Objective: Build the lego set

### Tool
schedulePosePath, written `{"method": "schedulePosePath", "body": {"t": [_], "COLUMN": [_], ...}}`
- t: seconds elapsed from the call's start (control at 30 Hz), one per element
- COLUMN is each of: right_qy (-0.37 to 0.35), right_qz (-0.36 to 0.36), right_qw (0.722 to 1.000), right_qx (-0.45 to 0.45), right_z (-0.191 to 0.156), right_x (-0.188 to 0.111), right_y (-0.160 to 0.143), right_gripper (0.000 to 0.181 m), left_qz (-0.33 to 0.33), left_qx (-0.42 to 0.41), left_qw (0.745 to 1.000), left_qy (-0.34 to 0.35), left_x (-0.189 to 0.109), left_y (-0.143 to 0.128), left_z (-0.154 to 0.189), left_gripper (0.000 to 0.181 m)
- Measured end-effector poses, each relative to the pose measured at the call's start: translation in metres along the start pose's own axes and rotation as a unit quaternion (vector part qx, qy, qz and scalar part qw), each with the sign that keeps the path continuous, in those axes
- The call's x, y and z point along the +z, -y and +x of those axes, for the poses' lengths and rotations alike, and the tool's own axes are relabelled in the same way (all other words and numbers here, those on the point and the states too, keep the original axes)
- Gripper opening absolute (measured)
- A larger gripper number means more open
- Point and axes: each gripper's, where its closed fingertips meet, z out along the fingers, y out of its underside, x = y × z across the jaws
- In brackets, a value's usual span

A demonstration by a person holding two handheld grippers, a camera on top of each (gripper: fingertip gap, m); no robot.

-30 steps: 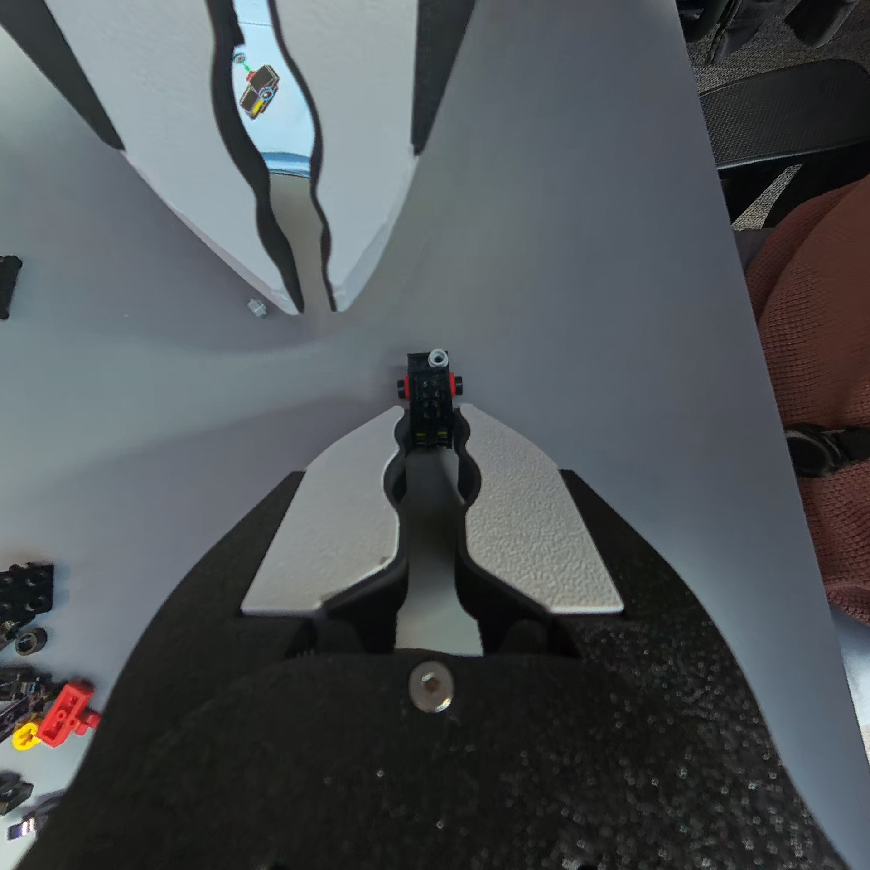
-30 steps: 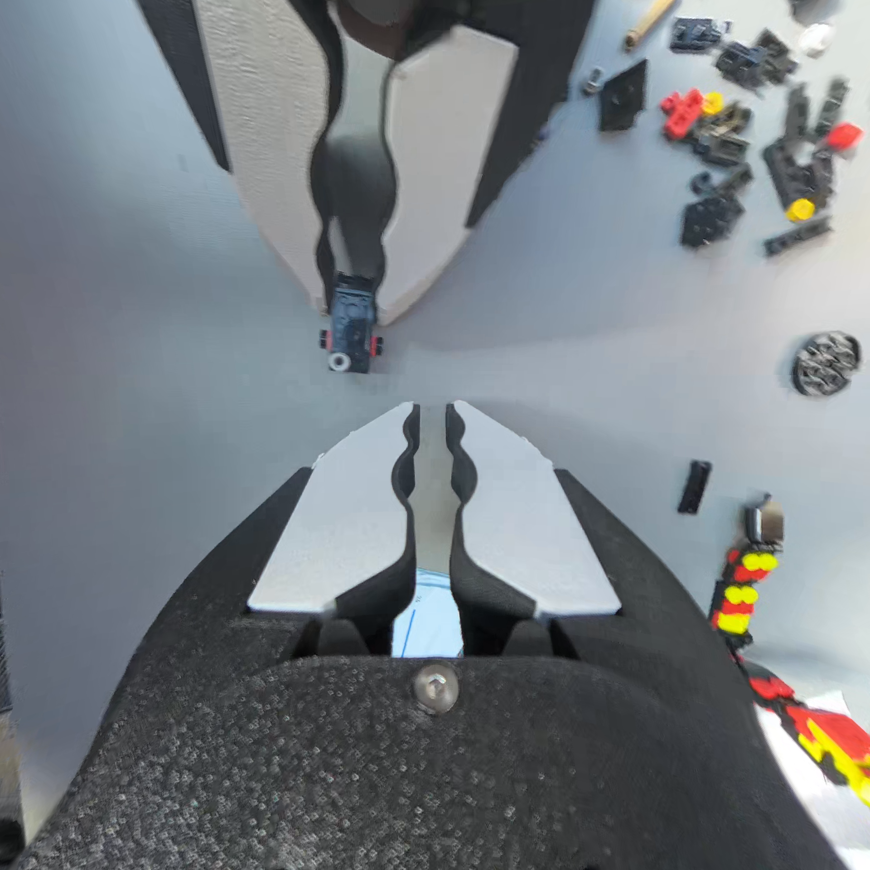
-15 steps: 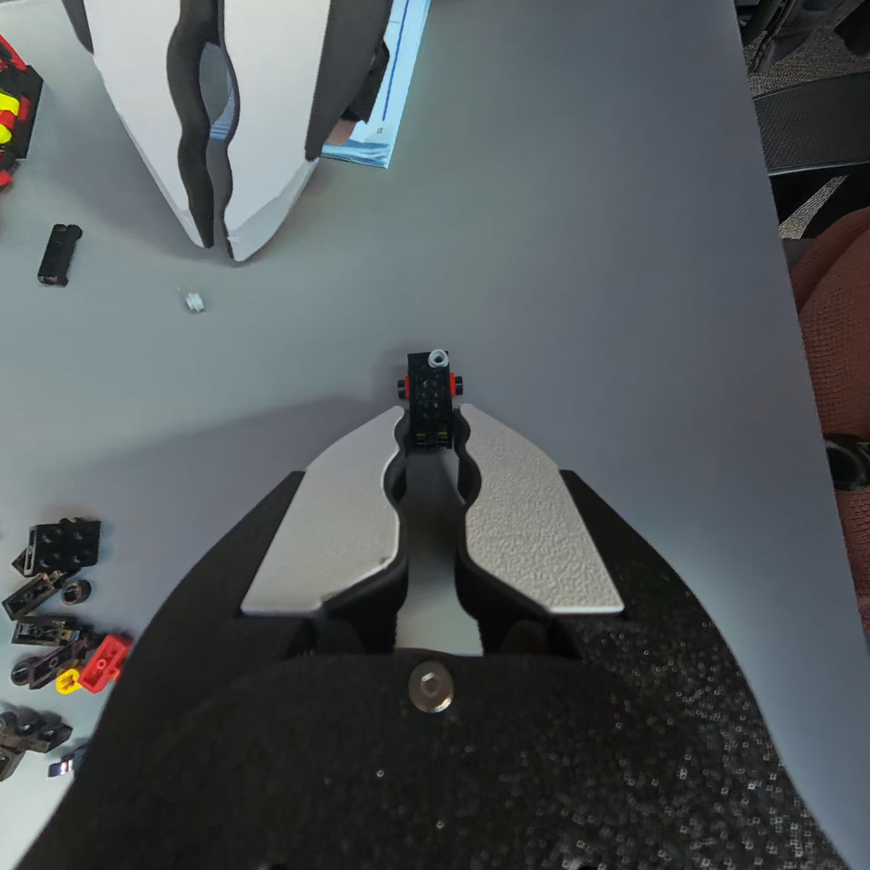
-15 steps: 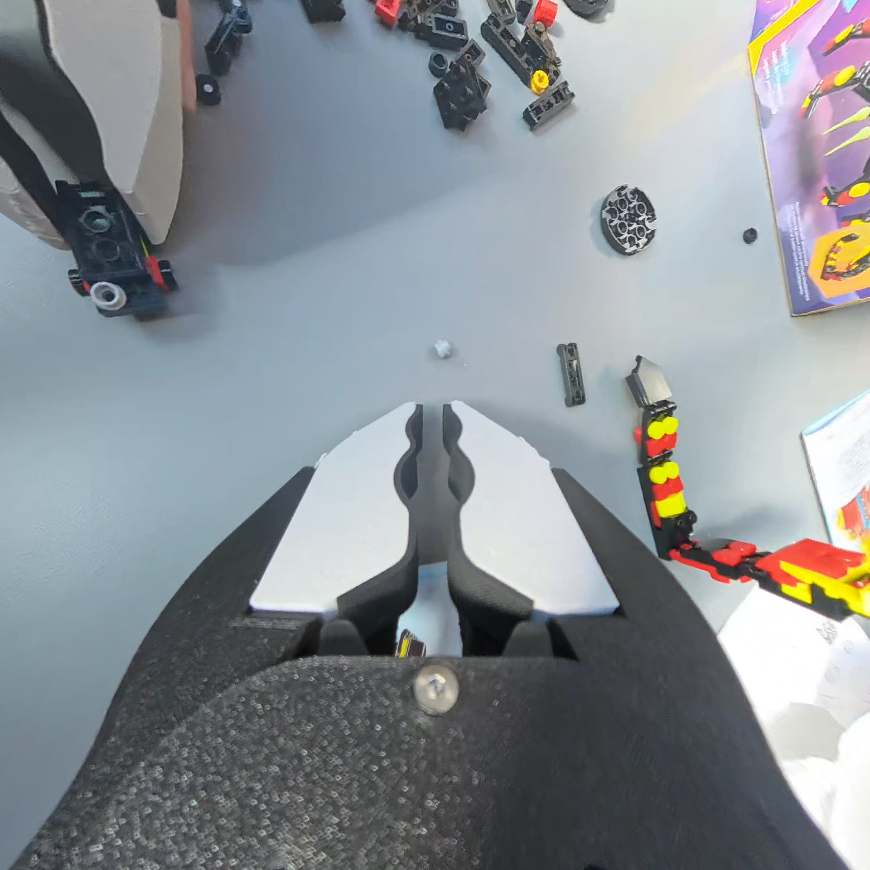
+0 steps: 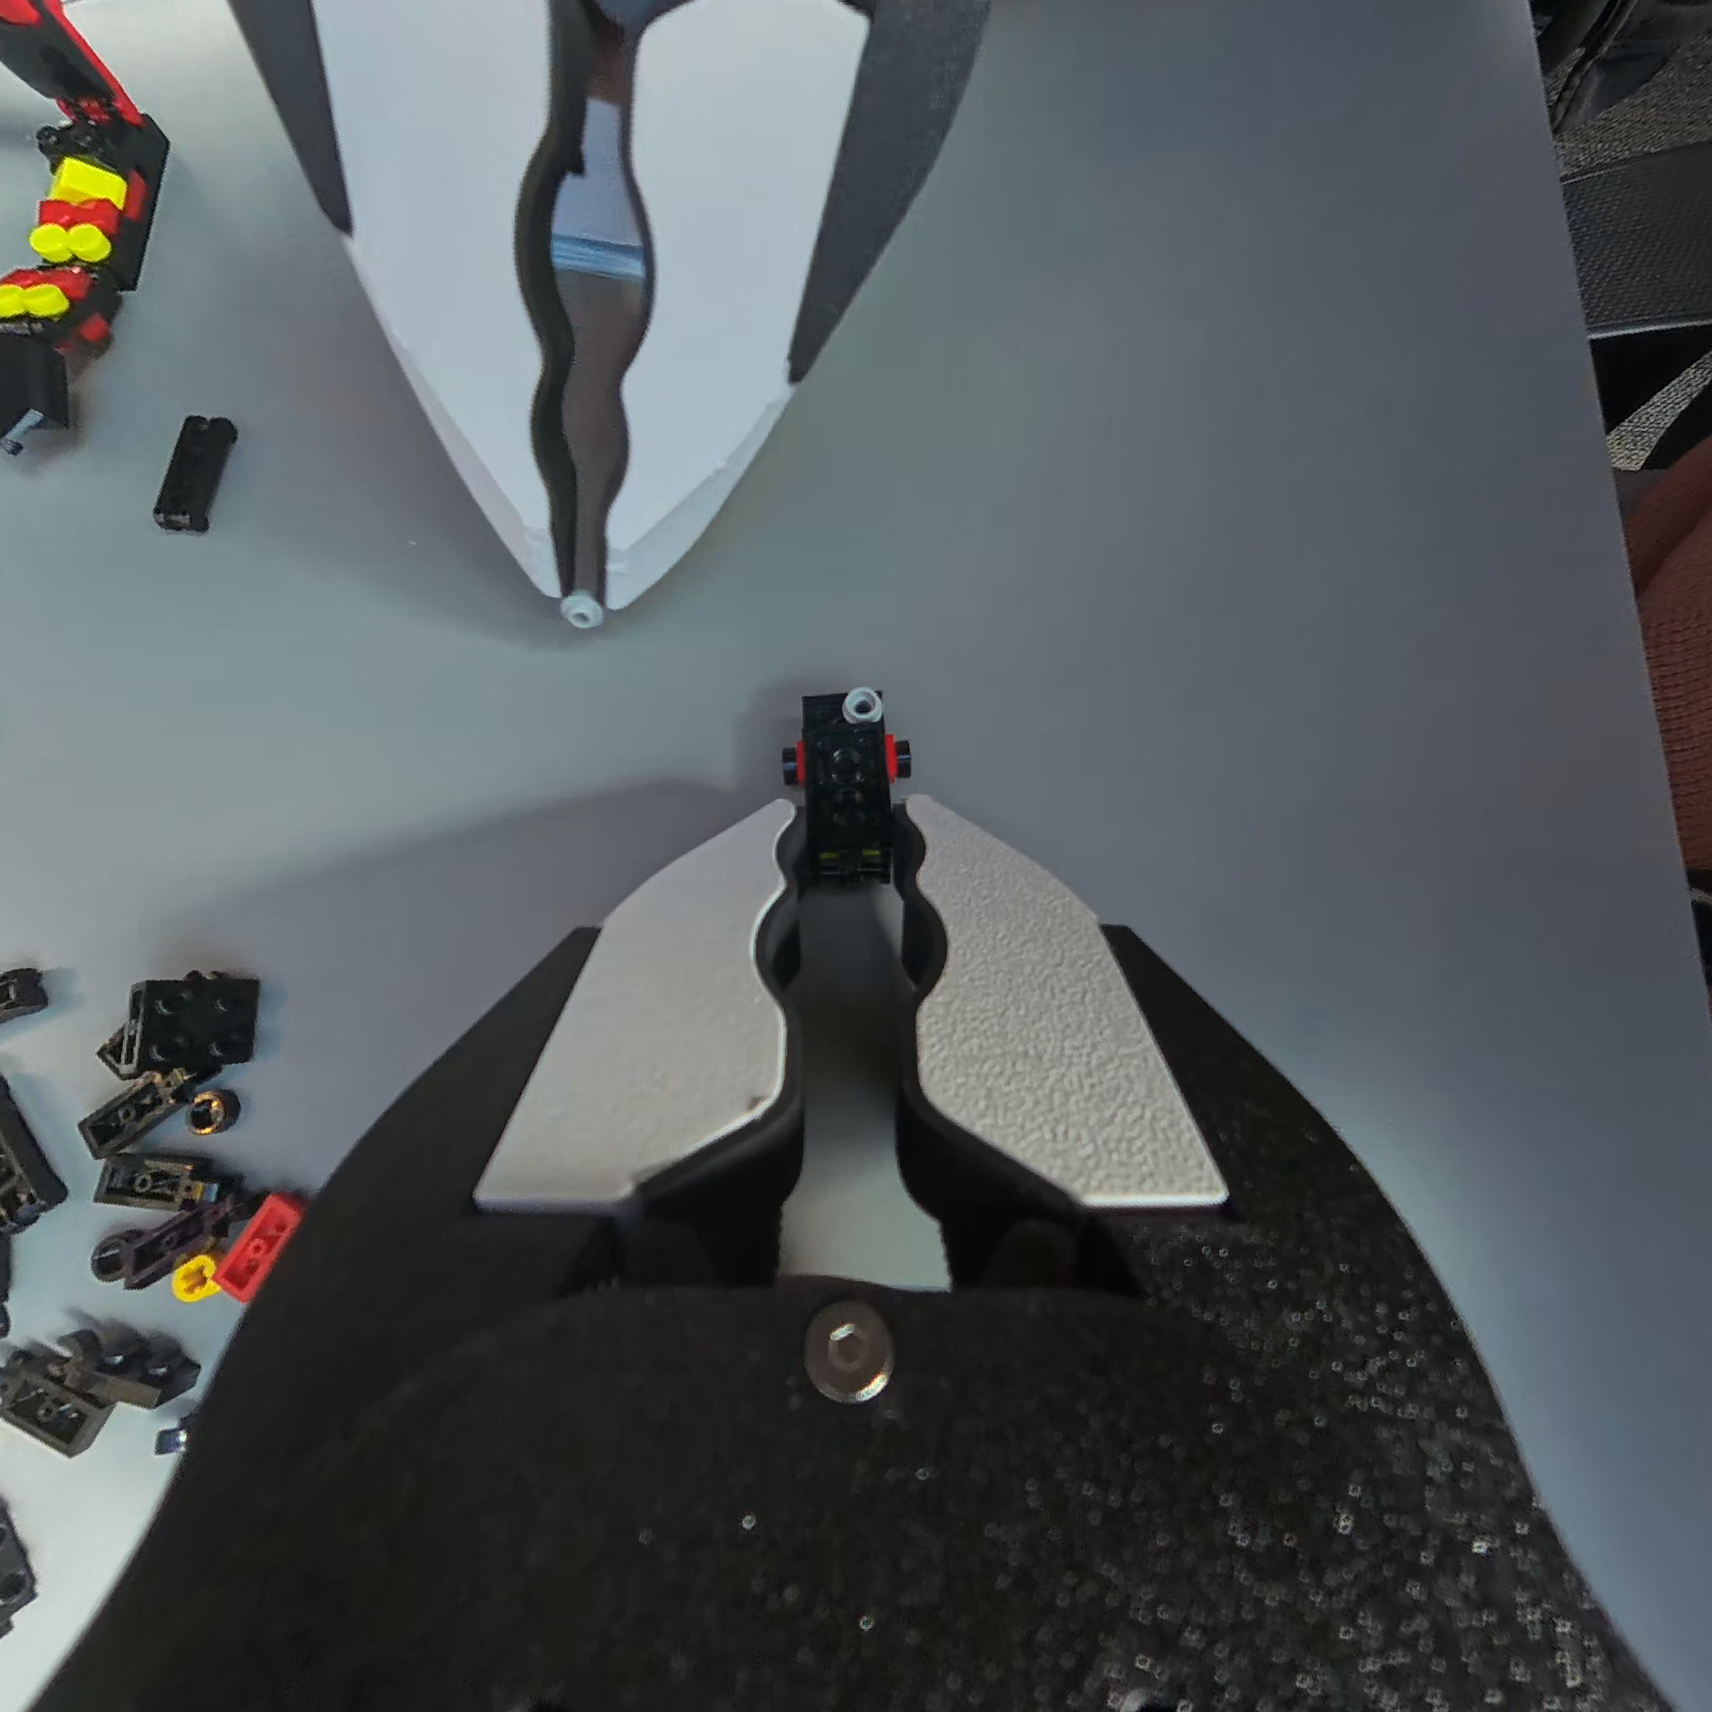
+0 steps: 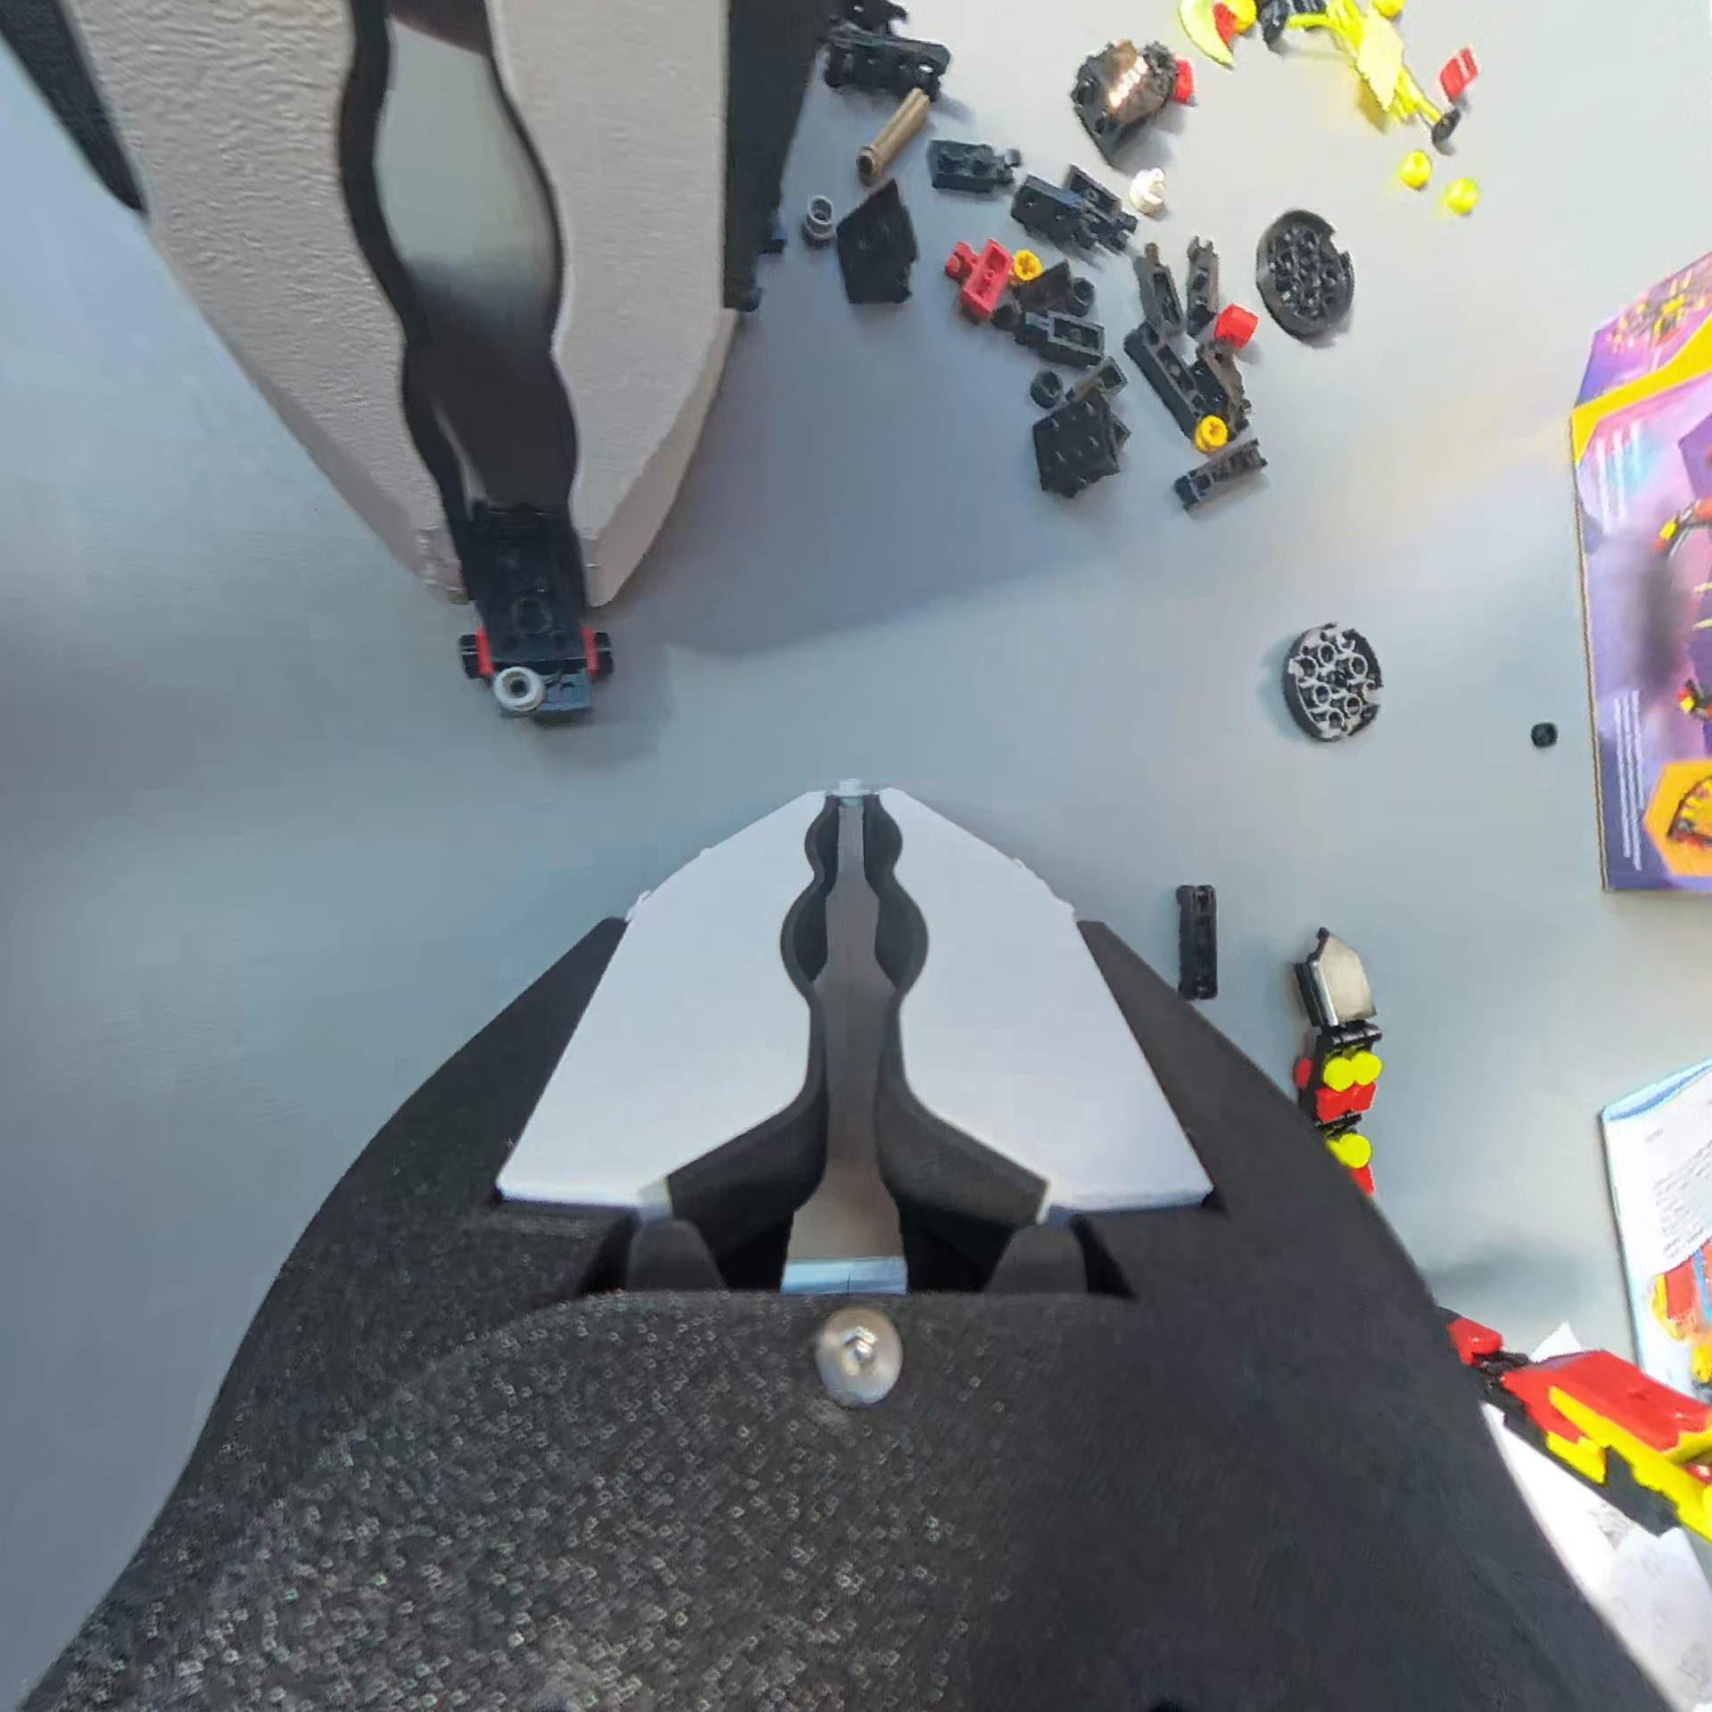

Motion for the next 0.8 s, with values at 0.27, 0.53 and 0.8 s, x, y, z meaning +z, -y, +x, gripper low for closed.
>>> {"method": "schedulePosePath", "body": {"t": [0.27,0.53,0.8], "right_qy": [-0.056,-0.078,-0.060], "right_qz": [-0.056,-0.096,-0.095], "right_qw": [0.941,0.898,0.884], "right_qx": [-0.328,-0.422,-0.453], "right_z": [-0.044,-0.044,-0.050], "right_x": [-0.010,-0.008,-0.010], "right_y": [0.026,0.023,0.025], "right_gripper": [0.005,0.004,0.004], "left_qz": [0.003,0.005,0.006], "left_qx": [-0.019,-0.017,-0.017], "left_qw": [1.000,1.000,1.000], "left_qy": [-0.012,-0.016,-0.016], "left_x": [0.001,0.001,0.002], "left_y": [0.001,0.001,0.002], "left_z": [0.002,0.003,0.003], "left_gripper": [0.017,0.017,0.017]}}
